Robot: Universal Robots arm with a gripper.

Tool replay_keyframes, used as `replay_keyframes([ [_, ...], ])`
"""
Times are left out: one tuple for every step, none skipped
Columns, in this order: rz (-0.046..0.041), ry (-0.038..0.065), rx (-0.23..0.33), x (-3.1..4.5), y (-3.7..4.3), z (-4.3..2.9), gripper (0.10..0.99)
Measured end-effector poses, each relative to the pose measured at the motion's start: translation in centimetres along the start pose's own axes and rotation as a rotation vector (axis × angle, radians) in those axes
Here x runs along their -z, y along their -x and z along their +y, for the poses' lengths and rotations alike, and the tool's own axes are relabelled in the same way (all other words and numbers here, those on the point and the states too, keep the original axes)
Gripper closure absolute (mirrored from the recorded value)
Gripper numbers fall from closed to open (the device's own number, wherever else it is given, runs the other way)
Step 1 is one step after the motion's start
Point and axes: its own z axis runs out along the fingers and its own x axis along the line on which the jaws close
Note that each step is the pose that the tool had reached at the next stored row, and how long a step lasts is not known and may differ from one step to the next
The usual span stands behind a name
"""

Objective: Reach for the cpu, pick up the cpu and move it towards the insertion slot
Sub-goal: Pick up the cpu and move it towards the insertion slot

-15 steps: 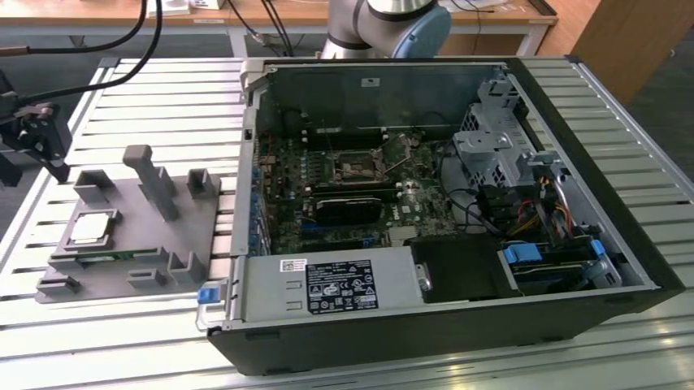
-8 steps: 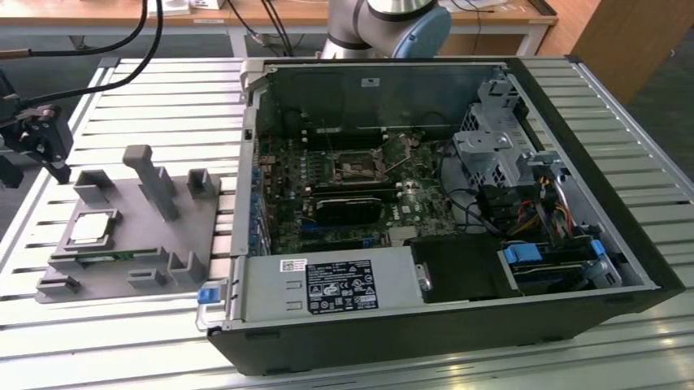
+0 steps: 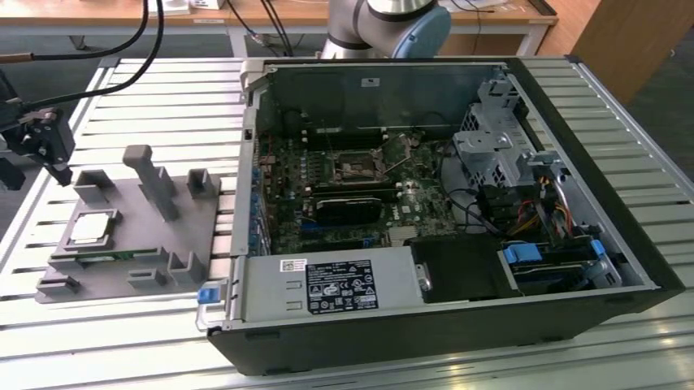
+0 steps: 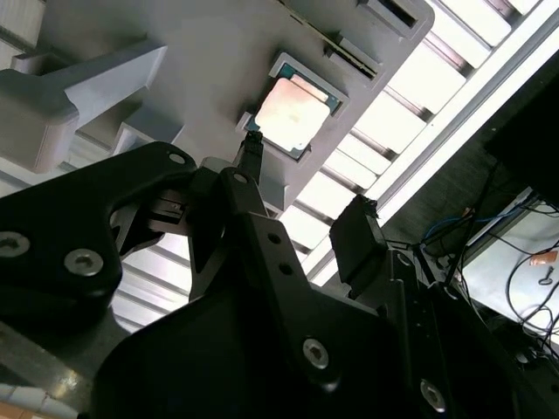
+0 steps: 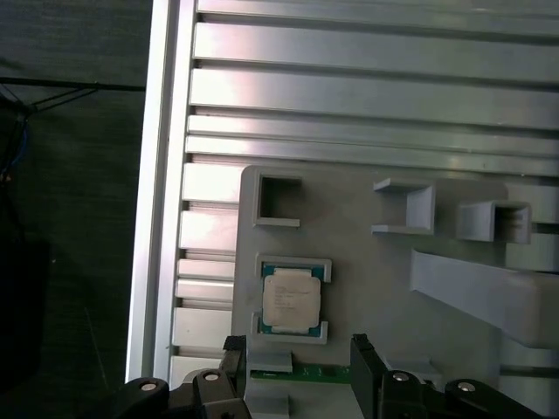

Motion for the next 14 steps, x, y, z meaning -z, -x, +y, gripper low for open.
replay_keyframes([
  [0.0000, 0.000, 0.000, -0.04, 0.00, -0.01, 0.498],
  [0.0001, 0.000, 0.000, -0.07, 0.00, -0.01, 0.498],
  [0.0001, 0.000, 0.000, -0.10, 0.00, -0.02, 0.498],
  [-0.0001, 0.000, 0.000, -0.15, 0.00, -0.03, 0.498],
  [-0.0002, 0.000, 0.000, -0.20, 0.00, -0.04, 0.498],
  [-0.0002, 0.000, 0.000, -0.24, 0.00, -0.04, 0.498],
  [-0.0002, 0.000, 0.000, -0.30, 0.00, -0.05, 0.498],
  [0.0000, 0.000, 0.000, -0.37, 0.00, -0.06, 0.498],
  [-0.0001, 0.000, 0.000, -0.45, 0.00, -0.07, 0.498],
  [-0.0001, 0.000, 0.000, -0.52, 0.00, -0.09, 0.498],
  [-0.0001, 0.000, 0.000, -0.58, 0.00, -0.10, 0.498],
  [-0.0001, 0.000, 0.000, -0.62, -0.01, -0.11, 0.498],
  [-0.0001, 0.000, 0.000, -0.67, 0.00, -0.11, 0.498],
  [-0.0002, 0.000, 0.000, -0.73, 0.00, -0.12, 0.498],
])
